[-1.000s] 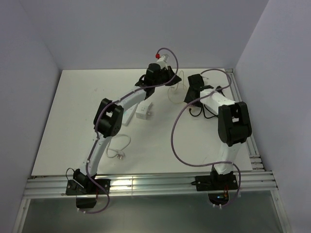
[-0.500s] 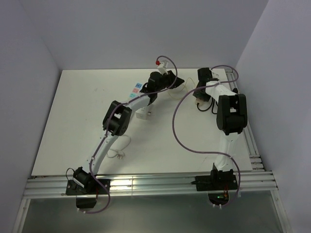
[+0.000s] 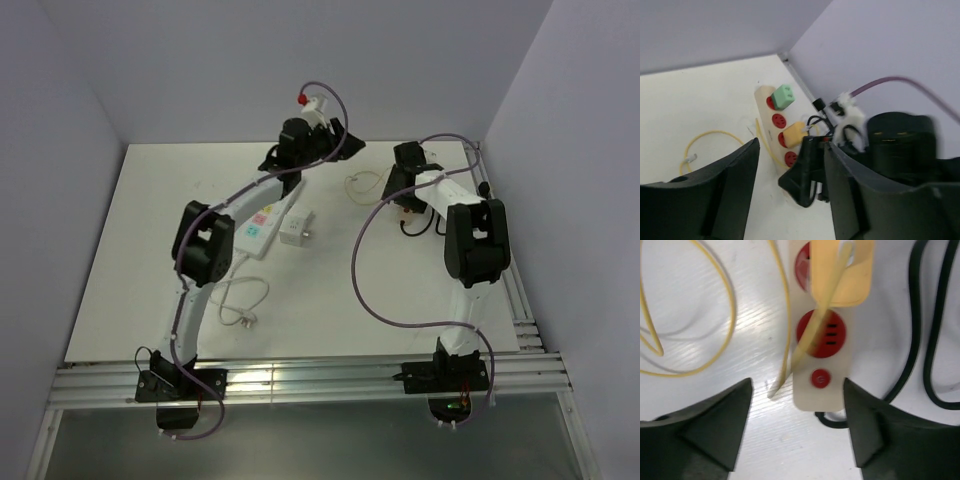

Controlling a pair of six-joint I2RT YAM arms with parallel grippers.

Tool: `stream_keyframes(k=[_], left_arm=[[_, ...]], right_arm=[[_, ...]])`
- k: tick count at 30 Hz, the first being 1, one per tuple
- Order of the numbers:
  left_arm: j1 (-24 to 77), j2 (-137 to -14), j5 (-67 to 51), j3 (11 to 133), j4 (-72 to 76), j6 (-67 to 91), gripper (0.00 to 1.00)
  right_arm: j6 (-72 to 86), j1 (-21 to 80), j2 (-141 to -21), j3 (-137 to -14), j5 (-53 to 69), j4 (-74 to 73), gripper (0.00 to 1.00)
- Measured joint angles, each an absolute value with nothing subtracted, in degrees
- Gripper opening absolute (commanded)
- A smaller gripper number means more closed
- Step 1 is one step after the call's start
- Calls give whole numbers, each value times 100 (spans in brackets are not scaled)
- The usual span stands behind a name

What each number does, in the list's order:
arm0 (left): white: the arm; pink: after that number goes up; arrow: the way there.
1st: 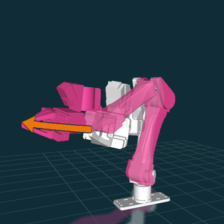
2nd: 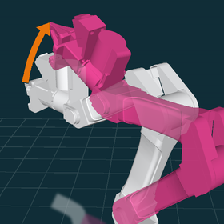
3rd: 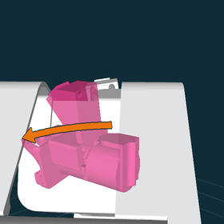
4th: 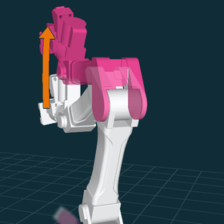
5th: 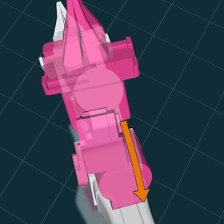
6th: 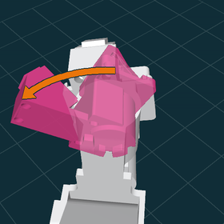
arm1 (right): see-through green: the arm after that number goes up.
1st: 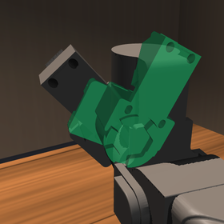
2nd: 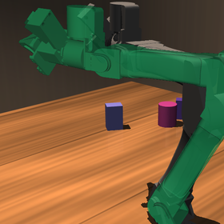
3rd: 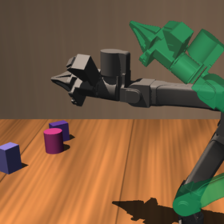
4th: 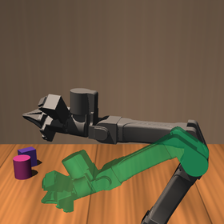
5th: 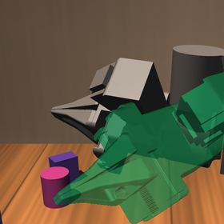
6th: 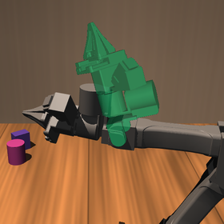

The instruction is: Insert the plug

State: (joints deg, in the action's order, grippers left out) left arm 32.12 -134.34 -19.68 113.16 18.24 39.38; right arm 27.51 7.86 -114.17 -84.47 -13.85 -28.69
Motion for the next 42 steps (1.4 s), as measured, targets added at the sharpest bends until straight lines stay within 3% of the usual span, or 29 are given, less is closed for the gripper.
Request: stream_keyframes(k=[2,5,8,9,15,21,36,42], left_arm=[[3063,-12700,-1966,10761,1824,3907,64],[2707,-11552,-1959,9887,1743,3898,72],[2213,-10530,-1852,9030,1535,3857,98],[2036,-10252,-1756,8796,1387,3852,99],[1457,-9198,-932,7730,521,3806,99],[1308,-9061,-405,7026,-217,3774,100],[784,-9391,-360,5935,-416,3815,99],[786,-9393,-480,5485,-287,3813,100]], right_arm=[[2742,862,-11369,-8433,-1339,-2877,90],[2729,862,-11220,-8267,-1264,-2871,91],[2714,860,-10785,-7800,-1164,-2884,91],[2714,882,-10606,-7634,-1125,-2886,91],[2762,1542,-9480,-6993,-1236,-3011,93],[2869,2674,-9341,-7153,-967,-3168,95],[2895,3879,-12352,-11244,-882,-4388,100],[3020,4040,-12781,-11614,-819,-4628,100]])
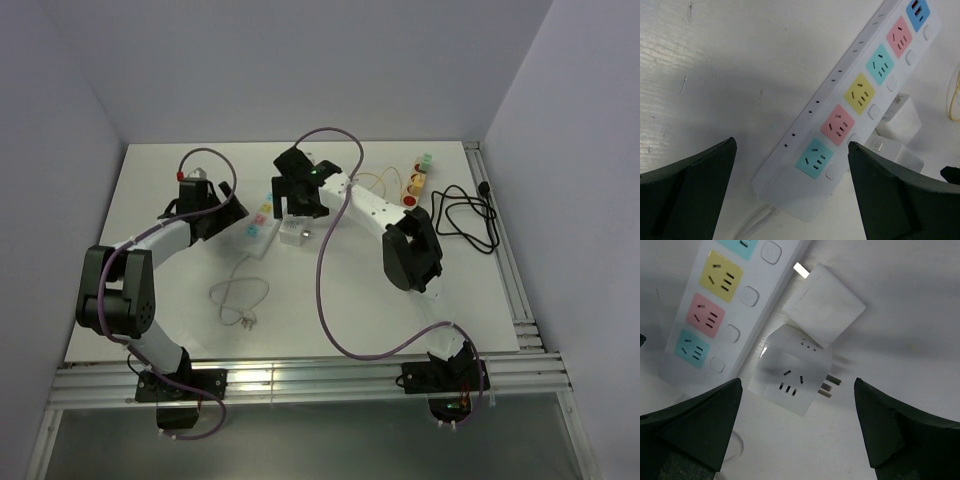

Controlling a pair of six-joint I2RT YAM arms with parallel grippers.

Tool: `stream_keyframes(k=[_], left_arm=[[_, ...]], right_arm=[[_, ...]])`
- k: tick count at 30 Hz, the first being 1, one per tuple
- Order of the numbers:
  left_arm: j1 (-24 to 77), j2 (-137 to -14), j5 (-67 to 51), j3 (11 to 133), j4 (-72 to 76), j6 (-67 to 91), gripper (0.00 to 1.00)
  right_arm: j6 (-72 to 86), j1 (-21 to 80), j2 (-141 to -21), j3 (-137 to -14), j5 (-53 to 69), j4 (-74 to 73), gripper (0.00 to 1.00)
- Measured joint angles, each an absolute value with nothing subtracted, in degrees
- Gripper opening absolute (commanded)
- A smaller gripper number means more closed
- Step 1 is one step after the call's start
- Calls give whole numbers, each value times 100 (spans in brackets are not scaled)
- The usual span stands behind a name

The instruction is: Insert the plug

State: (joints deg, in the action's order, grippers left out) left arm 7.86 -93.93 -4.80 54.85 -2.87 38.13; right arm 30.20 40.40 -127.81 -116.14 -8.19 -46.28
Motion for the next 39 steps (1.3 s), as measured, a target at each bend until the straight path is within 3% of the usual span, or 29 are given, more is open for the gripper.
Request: stream_keyframes(k=[14,17,26,31,39], left_arm=[[784,-9841,-639,5470,104,3826,100],[784,-9900,-668,5470,113,3837,99],[784,-9900,-814,5465,366,3830,96],[792,-9988,-1026,5481,449,3809,99],[1155,-10274,-961,5774,370,3616,99]], right_arm=[[3365,4187,-13085,-11603,-766,-4480,100],[3385,4202,-13299,-11605,-740,-4462,96],[3404,4204,-13131,-11118,-755,-4066,48],[3323,4189,-12551,-10171,-803,-3688,42],[3210,3957,-10429,-7607,-622,-2801,39]])
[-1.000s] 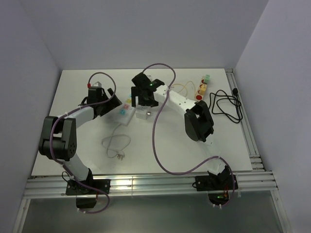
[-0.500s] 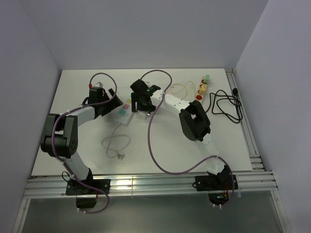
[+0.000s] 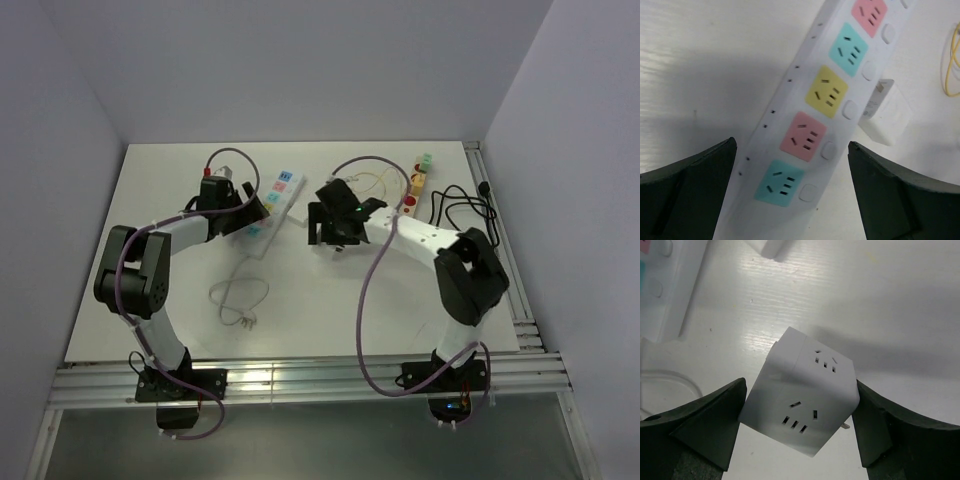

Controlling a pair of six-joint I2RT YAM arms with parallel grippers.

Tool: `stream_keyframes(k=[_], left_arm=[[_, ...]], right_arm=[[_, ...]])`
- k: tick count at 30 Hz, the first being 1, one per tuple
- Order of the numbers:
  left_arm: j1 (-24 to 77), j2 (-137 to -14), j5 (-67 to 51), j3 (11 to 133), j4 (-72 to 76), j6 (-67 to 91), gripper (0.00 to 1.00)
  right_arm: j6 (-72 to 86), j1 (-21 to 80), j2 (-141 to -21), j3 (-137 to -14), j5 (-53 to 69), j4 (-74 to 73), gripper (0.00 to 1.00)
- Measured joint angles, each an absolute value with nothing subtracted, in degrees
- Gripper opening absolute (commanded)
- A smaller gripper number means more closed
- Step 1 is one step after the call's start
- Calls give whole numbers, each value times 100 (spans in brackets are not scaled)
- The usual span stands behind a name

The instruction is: Insert the plug

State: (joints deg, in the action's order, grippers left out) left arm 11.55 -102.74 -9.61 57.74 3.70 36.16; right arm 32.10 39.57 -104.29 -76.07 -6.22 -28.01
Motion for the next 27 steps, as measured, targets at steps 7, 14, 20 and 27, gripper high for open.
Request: stream_keyframes(k=[7,14,20,27], left_arm=[[1669,-10278,-482,5894,305,3264,100],[2104,-10521,410,6274,-198,2969,99],[2477,-10626,1085,6473,-438,2801,99],[2561,-10766,1177,6646,-480,2762,99]], right_arm=[[3148,3203,-9539,-6967,-338,-2342,39],[3046,3000,-9397,-6696,-40,-2036,39],[2989,2899,-9384,-6573,226,-1933,38],[2943,2700,-9273,-6377,419,-1730,38]])
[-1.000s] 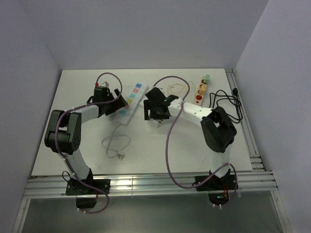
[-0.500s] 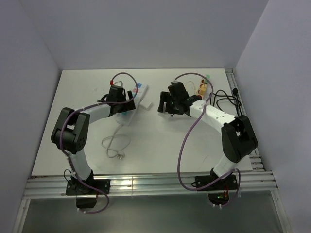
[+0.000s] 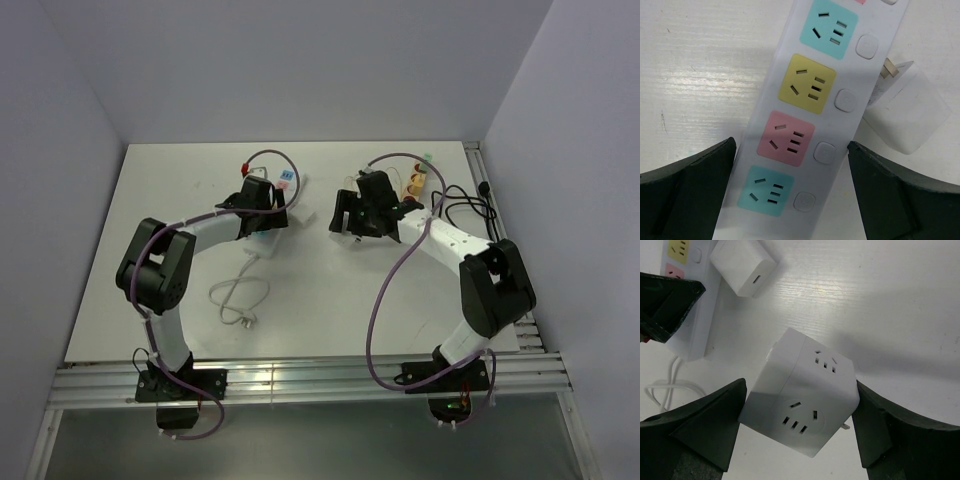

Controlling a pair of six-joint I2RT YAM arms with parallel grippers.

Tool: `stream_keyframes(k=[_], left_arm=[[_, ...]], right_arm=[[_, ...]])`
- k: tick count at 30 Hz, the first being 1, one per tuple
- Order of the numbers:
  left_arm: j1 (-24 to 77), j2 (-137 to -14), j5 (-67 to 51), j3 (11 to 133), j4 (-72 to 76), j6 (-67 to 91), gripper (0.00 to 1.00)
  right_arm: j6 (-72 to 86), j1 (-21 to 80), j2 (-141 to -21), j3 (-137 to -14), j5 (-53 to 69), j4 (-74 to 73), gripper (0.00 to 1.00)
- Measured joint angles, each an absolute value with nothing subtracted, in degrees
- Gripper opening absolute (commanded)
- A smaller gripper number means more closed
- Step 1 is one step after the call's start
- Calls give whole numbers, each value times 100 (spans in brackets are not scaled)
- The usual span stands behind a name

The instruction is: Insert the plug

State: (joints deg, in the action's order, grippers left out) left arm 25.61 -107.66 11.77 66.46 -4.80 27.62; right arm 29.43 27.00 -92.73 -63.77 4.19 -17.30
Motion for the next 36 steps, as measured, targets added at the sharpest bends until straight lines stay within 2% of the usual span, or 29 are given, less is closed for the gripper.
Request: stream_keyframes(k=[6,14,20,22,23,27,36], left_arm=[[2561,-10829,1109,6720,-475,2773,89],[2711,-10650,1046,6386,-246,2974,87],[3297,-10138,1103,5682,-121,3273,89],[3540,-9920,1122,5402,-75,3420,93],[3651,-9789,1118,5231,-69,3505,99],[3846,-9319,1037,4856,-405,3717,99],[3824,-8576,1208,5170,-1546,3710,99]], right_arm=[[2917,2615,-9216,-6222,567,-1581,38],[2908,2556,-9216,-6055,690,-1273,37],[2908,2545,-9212,-5817,722,-1059,37],[2908,2545,-9209,-5769,733,-1015,36],[2910,2543,-9209,-5760,751,-1000,37],[2910,2530,-9170,-5704,882,-808,36],[2908,2521,-8831,-5194,1400,-97,36]])
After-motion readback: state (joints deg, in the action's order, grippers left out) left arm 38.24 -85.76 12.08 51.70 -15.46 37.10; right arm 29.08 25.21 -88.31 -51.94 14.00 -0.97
